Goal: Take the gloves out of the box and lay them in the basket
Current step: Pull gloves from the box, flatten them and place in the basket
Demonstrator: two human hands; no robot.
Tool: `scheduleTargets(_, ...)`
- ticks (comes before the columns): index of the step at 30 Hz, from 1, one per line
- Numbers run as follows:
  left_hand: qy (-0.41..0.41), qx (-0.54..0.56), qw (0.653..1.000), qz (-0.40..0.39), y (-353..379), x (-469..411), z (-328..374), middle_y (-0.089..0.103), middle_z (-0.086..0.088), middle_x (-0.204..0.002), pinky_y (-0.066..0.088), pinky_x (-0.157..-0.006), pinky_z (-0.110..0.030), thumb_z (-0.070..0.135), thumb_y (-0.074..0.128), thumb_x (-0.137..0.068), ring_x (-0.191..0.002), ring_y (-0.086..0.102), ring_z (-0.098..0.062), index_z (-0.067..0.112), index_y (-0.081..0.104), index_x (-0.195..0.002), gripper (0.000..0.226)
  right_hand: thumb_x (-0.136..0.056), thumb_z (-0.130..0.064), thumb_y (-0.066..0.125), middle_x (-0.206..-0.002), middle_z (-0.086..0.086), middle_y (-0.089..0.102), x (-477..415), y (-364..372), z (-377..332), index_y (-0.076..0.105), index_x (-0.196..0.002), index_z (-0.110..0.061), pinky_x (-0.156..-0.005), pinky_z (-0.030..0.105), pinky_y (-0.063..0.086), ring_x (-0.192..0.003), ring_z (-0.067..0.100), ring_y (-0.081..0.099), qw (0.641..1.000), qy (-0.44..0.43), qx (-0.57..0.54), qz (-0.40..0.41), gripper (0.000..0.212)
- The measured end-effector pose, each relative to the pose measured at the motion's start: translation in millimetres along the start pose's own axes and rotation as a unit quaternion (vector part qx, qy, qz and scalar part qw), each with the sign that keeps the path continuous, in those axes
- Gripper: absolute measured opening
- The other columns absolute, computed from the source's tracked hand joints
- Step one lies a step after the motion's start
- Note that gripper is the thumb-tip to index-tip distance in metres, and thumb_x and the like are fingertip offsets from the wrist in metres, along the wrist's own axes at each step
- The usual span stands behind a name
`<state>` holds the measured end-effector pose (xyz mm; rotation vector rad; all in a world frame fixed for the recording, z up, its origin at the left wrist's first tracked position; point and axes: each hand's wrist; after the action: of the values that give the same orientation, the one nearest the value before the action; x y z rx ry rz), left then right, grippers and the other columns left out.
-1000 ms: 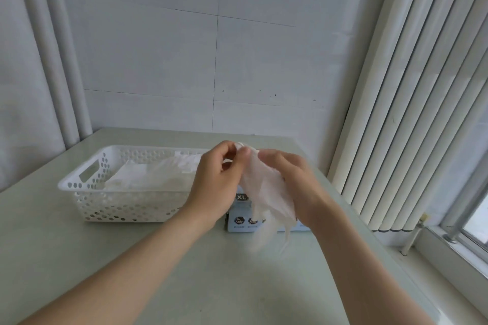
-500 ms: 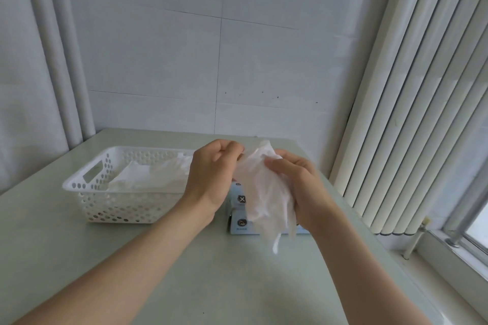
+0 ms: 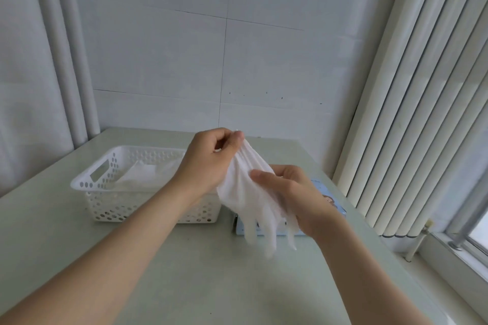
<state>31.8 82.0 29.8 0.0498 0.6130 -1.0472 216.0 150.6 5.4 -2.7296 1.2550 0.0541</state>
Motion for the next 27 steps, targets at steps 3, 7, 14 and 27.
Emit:
scheduleTargets(3,-0.005,-0.012,1.0,0.027,-11,-6,-3,0.042,0.002,-0.065,0.035,-0.061,-0.028,0.043,0.052,-0.108,-0.062,0.04,-0.012,0.005,0.064,-0.086,0.045,-0.093,-0.03,0.077,-0.076,0.018,0.063,2,-2,-2,0.066,-0.089,0.014,-0.061,0.034,0.046,-0.064,0.029,0.06,1.0,0.013,-0.009,0.004,0.045)
scheduleTargets(7,-0.06,0.005,0.996,0.068,-26,-16,-7,0.032,0.004,-0.065,0.03,-0.055,-0.027,0.04,0.048,-0.109,-0.058,0.032,-0.012,0.009,0.049,-0.08,0.042,-0.099,-0.033,0.07,-0.074,0.01,0.068,-1,5,-4,0.075,-0.095,0.0,-0.061,0.027,0.05,-0.064,0.022,0.065,0.995,-0.011,-0.089,0.045,0.034)
scheduleTargets(14,-0.2,0.054,0.975,0.085,-50,-28,-17,0.052,-0.003,-0.082,0.046,-0.065,-0.034,0.027,0.042,-0.108,-0.073,0.048,-0.022,0.011,0.06,-0.106,0.024,-0.104,-0.039,0.066,-0.071,0.008,0.059,-28,28,-1,0.071,-0.1,0.007,-0.05,0.025,0.047,-0.054,0.012,0.058,0.986,0.032,-0.097,0.134,0.047)
scheduleTargets(27,-0.243,-0.258,0.93,0.098,-113,-36,-75,0.055,-0.015,-0.103,0.049,-0.062,-0.039,0.03,0.029,-0.11,-0.085,0.057,-0.036,0.01,0.037,-0.121,0.024,-0.108,-0.03,0.057,-0.067,0.012,0.074,-96,82,-26,0.075,-0.102,-0.003,-0.049,0.021,0.052,-0.046,0.017,0.069,0.964,0.027,0.234,0.125,0.033)
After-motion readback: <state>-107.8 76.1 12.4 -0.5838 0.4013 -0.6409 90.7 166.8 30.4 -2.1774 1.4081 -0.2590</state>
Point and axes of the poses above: each hand's wrist, its own x-axis away from the middle knuckle, its own y-axis out of the palm, z = x × y
